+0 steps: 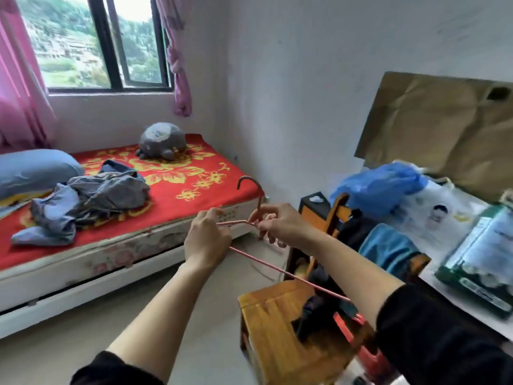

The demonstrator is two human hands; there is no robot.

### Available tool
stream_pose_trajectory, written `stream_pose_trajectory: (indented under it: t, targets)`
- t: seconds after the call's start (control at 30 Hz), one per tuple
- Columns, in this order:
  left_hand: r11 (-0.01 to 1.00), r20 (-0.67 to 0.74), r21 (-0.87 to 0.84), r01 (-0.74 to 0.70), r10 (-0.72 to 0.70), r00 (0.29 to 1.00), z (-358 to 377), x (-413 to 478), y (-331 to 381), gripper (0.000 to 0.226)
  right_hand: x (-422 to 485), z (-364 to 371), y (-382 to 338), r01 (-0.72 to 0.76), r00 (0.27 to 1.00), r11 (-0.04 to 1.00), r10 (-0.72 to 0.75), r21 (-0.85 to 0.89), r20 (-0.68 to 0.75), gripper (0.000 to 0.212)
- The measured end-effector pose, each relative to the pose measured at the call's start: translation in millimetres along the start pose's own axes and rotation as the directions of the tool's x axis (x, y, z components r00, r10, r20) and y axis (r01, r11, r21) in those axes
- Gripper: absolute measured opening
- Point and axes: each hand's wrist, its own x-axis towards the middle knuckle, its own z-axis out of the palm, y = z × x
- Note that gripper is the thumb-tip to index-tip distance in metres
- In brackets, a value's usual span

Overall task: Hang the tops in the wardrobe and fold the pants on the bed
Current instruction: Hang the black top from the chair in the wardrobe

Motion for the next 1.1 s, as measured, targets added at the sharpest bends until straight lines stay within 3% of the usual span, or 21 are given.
stream_pose_trajectory:
  t: [0.23,0.4,0.6,0.67,0.8,0.87,0.93,1.0,1.03,1.1]
  targets:
    - [0.989,0.186,-0.105,-0.103,0.122,0.975,133.7,-22.0,117.6,0.039,-48.3,-134.4,93.0,-0.096,0.930,0.995,0.075,-0.041,-0.361,0.011]
    - [0.983,0.318,-0.122,-0.136,0.168,0.933,207.7,-18.8,164.1,0.042,-58.8,-201.9,155.4,-0.210,0.805,0.977,0.147,-0.045,-0.575,0.039]
    - [0.997,0.471,-0.075,-0.026,0.058,0.880,296.4,14.0,182.6,0.040,-45.7,-275.8,217.6,-0.323,0.673,0.946,0.254,0.032,-0.694,0.039]
    - [0.996,0.503,-0.082,0.047,0.001,0.864,324.4,29.1,185.3,0.038,-36.2,-295.7,237.5,-0.391,0.645,0.920,0.303,0.038,-0.701,0.040]
    - [0.934,0.522,-0.160,0.321,-0.196,0.830,365.2,62.5,183.2,0.034,-17.3,-336.0,266.9,-0.576,0.599,0.817,0.454,0.039,-0.659,0.035]
    - [0.895,0.585,-0.190,0.403,-0.226,0.779,379.7,77.9,180.7,0.032,-13.4,-348.0,278.6,-0.630,0.632,0.775,0.544,0.041,-0.552,0.034]
    - [0.854,0.708,-0.211,0.475,-0.201,0.677,388.5,86.0,180.7,0.029,-10.0,-346.5,291.1,-0.678,0.676,0.735,0.617,-0.011,-0.404,0.029]
    - [0.877,0.810,-0.173,0.448,-0.132,0.571,393.4,86.6,179.2,0.024,-4.6,-333.6,302.9,-0.685,0.713,0.718,0.628,-0.122,-0.313,0.019]
    - [0.912,0.829,-0.140,0.386,-0.104,0.549,396.0,86.5,177.8,0.023,-1.1,-325.9,308.7,-0.669,0.739,0.718,0.612,-0.191,-0.282,0.025]
    - [0.952,0.818,-0.118,0.283,-0.068,0.571,399.5,87.4,174.7,0.018,7.1,-313.3,316.5,-0.648,0.762,0.698,0.604,-0.305,-0.234,0.056]
